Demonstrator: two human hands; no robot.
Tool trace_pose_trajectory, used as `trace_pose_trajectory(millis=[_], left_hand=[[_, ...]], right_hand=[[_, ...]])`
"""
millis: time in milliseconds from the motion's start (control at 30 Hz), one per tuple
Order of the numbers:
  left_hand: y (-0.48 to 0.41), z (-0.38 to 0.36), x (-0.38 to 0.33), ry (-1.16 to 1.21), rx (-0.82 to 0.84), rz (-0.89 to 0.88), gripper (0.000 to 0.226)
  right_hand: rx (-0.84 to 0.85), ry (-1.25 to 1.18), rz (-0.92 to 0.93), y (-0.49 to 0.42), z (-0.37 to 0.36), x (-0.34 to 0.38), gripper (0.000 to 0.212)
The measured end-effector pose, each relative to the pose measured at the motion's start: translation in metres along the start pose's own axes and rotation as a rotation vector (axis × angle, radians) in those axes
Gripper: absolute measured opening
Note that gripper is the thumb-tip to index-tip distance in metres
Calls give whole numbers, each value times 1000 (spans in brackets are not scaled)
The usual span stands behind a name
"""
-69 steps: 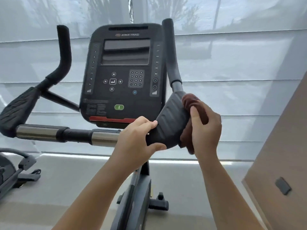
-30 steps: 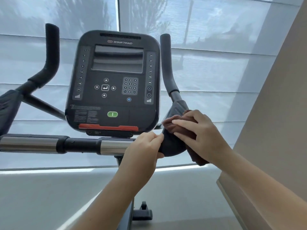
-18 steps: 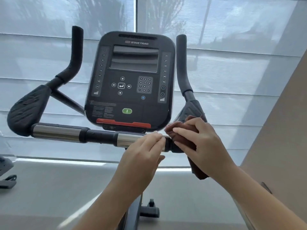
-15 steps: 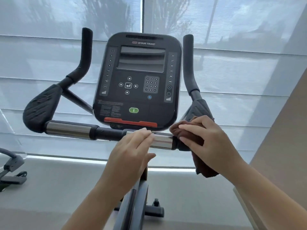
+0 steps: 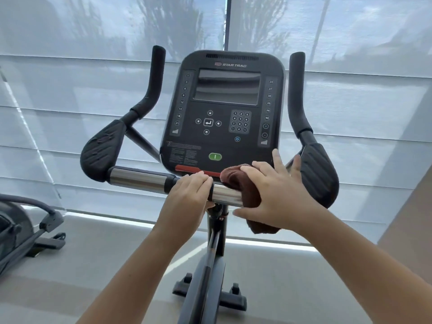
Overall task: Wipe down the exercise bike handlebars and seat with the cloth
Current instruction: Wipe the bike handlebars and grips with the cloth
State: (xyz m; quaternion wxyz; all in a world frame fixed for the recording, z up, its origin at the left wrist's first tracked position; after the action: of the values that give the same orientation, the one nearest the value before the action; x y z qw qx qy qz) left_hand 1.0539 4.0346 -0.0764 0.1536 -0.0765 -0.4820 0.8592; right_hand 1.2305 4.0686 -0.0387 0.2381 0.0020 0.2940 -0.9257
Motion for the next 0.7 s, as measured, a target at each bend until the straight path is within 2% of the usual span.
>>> trace_pose_trajectory(millis=[100,267,500,600,700], left_hand=[[0,-1,0,41,-48,18,52],[-1,0,0,71,-76,49,41],[-2,-1,4,81,-57,54,49],[-2,-1,6,112,-36,59,43],[-5,1,9,159,-25,67,32]], right_hand=[[-57,-48,78,2,0,8,87],[-198,-131,59,-6,-4,50,73],[-321,-18,-13,24,-3,4,71],[-317,-84,1,5,-4,31,69],[-324,-134,14,-5,-8,54,55]])
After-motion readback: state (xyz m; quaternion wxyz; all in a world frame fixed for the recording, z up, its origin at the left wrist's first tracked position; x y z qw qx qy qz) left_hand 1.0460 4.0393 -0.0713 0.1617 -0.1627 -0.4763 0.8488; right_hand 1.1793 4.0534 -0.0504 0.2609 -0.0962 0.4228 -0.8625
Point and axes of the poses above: each hand's wrist, its own y-axis away from the middle knuckle, its own z-axis out of the back of the hand, x = y × z, the point moved 2 cm from there along -y, towards the middle knuckle, and after that the axes turned 15 degrees about -x, right-handed, at the moved point
